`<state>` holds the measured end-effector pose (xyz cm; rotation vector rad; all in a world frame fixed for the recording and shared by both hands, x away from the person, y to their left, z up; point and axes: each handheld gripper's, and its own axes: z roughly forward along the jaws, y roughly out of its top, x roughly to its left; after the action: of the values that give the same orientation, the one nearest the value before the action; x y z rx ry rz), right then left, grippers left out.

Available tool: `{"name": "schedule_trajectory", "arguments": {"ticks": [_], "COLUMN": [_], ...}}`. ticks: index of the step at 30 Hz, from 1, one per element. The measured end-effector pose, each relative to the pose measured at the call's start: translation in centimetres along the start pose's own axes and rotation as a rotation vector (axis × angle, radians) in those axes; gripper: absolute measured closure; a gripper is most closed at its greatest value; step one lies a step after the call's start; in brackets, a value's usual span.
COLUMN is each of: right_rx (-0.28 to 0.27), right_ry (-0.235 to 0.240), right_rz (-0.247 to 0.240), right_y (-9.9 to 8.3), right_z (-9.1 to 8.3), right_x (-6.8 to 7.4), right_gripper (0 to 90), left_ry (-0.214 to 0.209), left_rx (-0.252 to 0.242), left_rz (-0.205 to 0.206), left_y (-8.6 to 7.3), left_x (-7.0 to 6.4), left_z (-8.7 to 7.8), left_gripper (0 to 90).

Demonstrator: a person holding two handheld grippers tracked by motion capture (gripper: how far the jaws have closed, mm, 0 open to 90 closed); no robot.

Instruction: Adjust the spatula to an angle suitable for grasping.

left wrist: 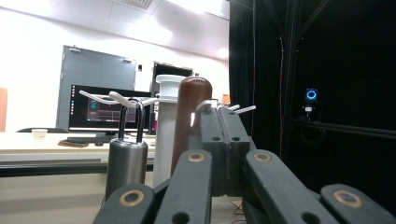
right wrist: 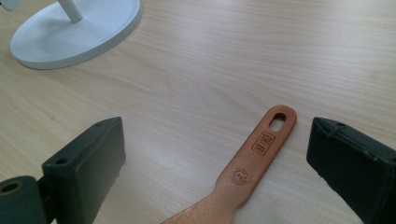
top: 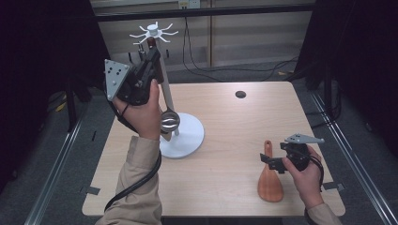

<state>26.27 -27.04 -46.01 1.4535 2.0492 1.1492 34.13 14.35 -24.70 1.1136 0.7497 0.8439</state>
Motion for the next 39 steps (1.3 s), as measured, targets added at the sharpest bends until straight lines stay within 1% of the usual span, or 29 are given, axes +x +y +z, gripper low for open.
{"name": "schedule_trajectory", "arguments": {"ticks": [2, 4, 7, 13, 16, 20, 21, 23, 25, 27, 31, 33, 37, 39], "right_rx": [0.001, 0.002, 0.002, 0.004, 0.001, 0.004, 0.002, 0.004, 0.003, 0.004, 0.004, 0.004, 0.004, 0.005], "right_ry": [-0.001, -0.002, 0.0, -0.002, 0.0, -0.002, 0.003, 0.001, 0.004, 0.003, 0.001, 0.001, 0.001, 0.001], "right_rz": [-0.003, 0.002, -0.004, 0.003, 0.001, -0.001, -0.002, -0.004, -0.004, -0.005, 0.0, -0.002, -0.002, -0.003], "right_y": [0.0, 0.0, 0.0, -0.1, 0.0, -0.1, -0.1, 0.0, 0.0, -0.1, -0.1, -0.1, -0.1, -0.1], "right_z": [0.0, 0.0, 0.1, 0.0, 0.0, 0.1, 0.1, 0.1, 0.1, 0.2, 0.2, 0.2, 0.2, 0.2], "right_x": [0.0, 0.0, 0.0, -0.1, -0.1, 0.0, 0.0, 0.1, 0.1, 0.1, 0.0, 0.0, 0.0, 0.0], "right_gripper": [4.1, 4.1, 4.1, 4.1, 4.1, 4.1, 4.1, 4.1, 4.1, 4.1, 4.1, 4.1, 4.1, 4.1], "left_ry": [-0.011, -0.009, -0.005, 0.001, 0.007, 0.012, 0.015, 0.017, 0.021, 0.02, 0.035, 0.032, 0.042, 0.042], "left_rx": [-0.003, -0.004, -0.007, -0.026, -0.022, -0.011, -0.013, -0.012, -0.013, -0.014, -0.013, -0.011, -0.007, -0.01], "left_rz": [-0.007, 0.001, -0.006, -0.015, -0.011, -0.016, -0.013, -0.019, -0.013, -0.02, -0.009, -0.017, -0.008, -0.013], "left_y": [0.0, 0.1, 0.2, 0.6, 0.7, 0.5, 0.5, 0.5, 0.5, 0.6, 0.6, 0.6, 0.5, 0.5], "left_x": [-0.1, -0.2, -0.1, 0.2, 0.4, 0.8, 0.8, 0.9, 1.0, 1.1, 1.3, 1.3, 1.5, 1.6], "left_z": [0.0, 0.1, 0.2, 0.1, 0.0, 0.0, 0.0, 0.0, 0.0, 0.1, 0.0, 0.0, 0.0, 0.0], "left_gripper": [90.0, 90.0, 90.0, 90.0, 90.0, 90.0, 90.0, 90.0, 90.0, 90.0, 90.0, 90.0, 90.0, 90.0]}}
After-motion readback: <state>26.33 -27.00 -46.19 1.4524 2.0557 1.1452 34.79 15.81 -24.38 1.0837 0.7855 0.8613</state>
